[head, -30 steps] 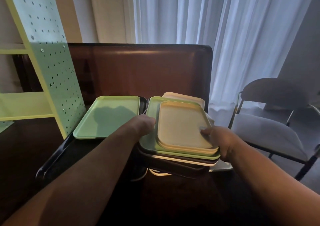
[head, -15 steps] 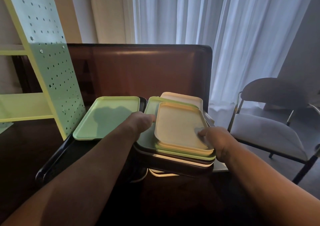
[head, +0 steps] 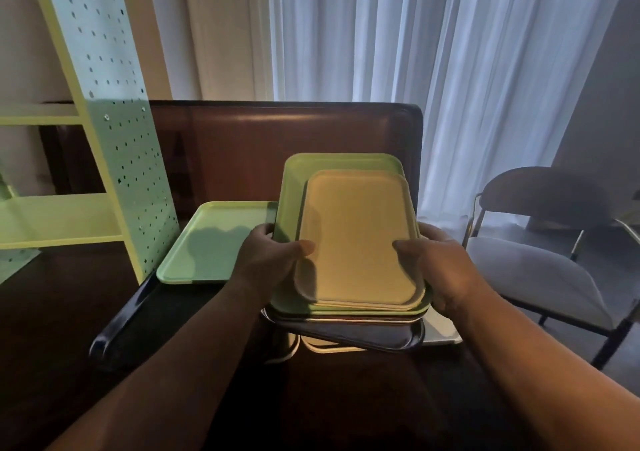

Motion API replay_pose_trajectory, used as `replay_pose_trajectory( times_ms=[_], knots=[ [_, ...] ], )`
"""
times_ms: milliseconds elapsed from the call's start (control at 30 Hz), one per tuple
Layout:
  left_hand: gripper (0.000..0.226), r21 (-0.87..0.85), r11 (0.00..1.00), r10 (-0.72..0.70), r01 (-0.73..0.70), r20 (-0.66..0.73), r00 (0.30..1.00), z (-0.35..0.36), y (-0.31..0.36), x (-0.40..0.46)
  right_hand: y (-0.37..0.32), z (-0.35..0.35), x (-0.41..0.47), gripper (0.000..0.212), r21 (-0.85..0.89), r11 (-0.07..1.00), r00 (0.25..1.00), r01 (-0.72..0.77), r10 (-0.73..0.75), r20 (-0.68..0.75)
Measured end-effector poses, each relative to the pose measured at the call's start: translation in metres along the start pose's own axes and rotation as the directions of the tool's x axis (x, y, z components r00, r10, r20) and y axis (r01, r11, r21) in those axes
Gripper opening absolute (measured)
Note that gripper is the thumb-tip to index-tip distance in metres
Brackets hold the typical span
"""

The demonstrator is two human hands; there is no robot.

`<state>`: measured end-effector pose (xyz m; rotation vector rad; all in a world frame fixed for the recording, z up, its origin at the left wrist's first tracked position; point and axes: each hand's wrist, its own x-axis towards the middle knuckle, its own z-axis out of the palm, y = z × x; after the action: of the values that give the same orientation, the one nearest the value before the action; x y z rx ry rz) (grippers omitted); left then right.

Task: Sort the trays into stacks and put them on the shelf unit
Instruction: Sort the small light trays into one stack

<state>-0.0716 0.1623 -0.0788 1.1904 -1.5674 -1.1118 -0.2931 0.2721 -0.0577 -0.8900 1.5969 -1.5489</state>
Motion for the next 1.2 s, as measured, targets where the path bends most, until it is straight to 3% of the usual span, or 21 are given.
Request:
replay_pose_trajectory(
  times_ms=[133, 233, 333, 467, 800, 967, 1200],
  knots=[
    [0.063, 0.016, 0.983, 0.185, -0.185, -0.115, 0.976, -0.001, 0.005, -0.01, -0.009, 0.007, -0.004, 0.04, -0.177, 0.966, 0.978, 0.19, -0.202, -0.056],
    [0.065, 0.075, 0.959, 0.284, -0.274, -0.183, 0.941, -0.001, 0.007, -0.014, -0.006, 0.011, 0.005, 0.035, -0.35, 0.911, 0.966, 0.217, -0.252, -0.056],
    [0.079, 0.149, 0.934, 0.351, -0.324, -0.216, 0.911, 0.0, -0.003, -0.014, -0.002, 0.015, 0.001, 0.046, -0.347, 0.885, 0.934, 0.309, -0.351, -0.062],
    [0.079, 0.126, 0.915, 0.4, -0.382, -0.175, 0.9, 0.006, -0.015, -0.017, 0.013, 0.017, -0.005, 0.038, -0.345, 0.812, 0.842, 0.471, -0.53, -0.098],
    [0.076, 0.125, 0.86, 0.505, -0.494, -0.085, 0.859, 0.003, -0.017, -0.018, 0.042, 0.015, -0.003, 0.047, -0.207, 0.856, 0.834, 0.474, -0.512, -0.207],
    [0.076, 0.078, 0.871, 0.49, -0.484, -0.091, 0.867, 0.005, -0.012, -0.022, 0.036, 0.013, -0.003, 0.053, -0.128, 0.867, 0.839, 0.481, -0.498, -0.218],
    [0.075, 0.06, 0.872, 0.489, -0.486, -0.111, 0.865, 0.013, -0.015, -0.024, 0.033, 0.017, -0.002, 0.06, -0.18, 0.86, 0.825, 0.478, -0.509, -0.245]
  ],
)
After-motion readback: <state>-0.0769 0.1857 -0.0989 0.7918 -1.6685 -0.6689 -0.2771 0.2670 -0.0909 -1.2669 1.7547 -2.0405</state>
